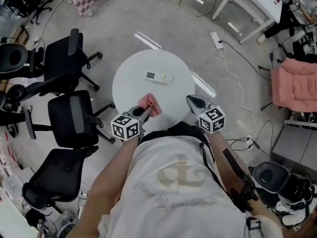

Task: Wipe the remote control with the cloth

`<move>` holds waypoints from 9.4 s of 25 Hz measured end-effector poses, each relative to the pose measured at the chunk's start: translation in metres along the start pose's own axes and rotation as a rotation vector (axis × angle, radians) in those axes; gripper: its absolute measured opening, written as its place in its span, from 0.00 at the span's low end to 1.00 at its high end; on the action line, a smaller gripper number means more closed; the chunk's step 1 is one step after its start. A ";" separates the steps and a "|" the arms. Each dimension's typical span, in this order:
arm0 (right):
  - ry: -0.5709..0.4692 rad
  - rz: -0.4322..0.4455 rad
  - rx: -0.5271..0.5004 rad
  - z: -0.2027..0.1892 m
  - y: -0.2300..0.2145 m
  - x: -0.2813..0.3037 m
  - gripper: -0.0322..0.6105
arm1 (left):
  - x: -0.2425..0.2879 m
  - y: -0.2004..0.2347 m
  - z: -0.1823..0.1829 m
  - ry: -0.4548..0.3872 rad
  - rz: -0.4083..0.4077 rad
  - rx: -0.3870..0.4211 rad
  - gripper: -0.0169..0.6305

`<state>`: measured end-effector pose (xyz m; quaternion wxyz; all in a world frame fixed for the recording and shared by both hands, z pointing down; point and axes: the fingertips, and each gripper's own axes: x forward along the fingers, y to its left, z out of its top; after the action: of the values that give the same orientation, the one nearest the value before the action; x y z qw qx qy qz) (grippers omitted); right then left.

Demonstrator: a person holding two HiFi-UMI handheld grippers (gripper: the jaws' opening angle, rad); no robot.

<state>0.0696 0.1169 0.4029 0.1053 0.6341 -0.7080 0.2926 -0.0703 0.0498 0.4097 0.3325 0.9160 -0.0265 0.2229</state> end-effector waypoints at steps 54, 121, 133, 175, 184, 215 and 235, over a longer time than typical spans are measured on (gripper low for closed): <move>0.415 0.287 -0.593 -0.071 -0.045 0.186 0.37 | 0.153 0.096 0.014 0.475 0.101 -0.066 0.06; 0.446 0.287 -0.573 -0.067 -0.041 0.177 0.36 | 0.165 0.113 0.011 0.660 0.105 0.046 0.05; 0.444 0.307 -0.570 -0.067 -0.036 0.177 0.36 | 0.185 0.080 0.004 0.636 -0.044 -0.023 0.06; 0.627 0.296 -0.641 -0.088 -0.064 0.175 0.42 | 0.048 0.180 -0.022 0.223 0.370 -0.302 0.06; 0.718 0.262 -0.742 -0.087 -0.059 0.188 0.44 | 0.026 0.140 -0.044 0.035 0.362 -0.375 0.06; 0.952 0.364 -0.823 -0.097 -0.050 0.189 0.41 | -0.009 0.093 -0.083 -0.050 0.356 -0.420 0.06; 0.340 0.787 0.184 -0.003 0.070 0.118 0.41 | 0.013 0.039 -0.027 -0.124 -0.117 -0.410 0.06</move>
<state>-0.0189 0.0219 0.4473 0.0441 0.2656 -0.8392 0.4726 -0.0768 0.0374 0.4573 0.5219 0.8411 -0.0383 0.1363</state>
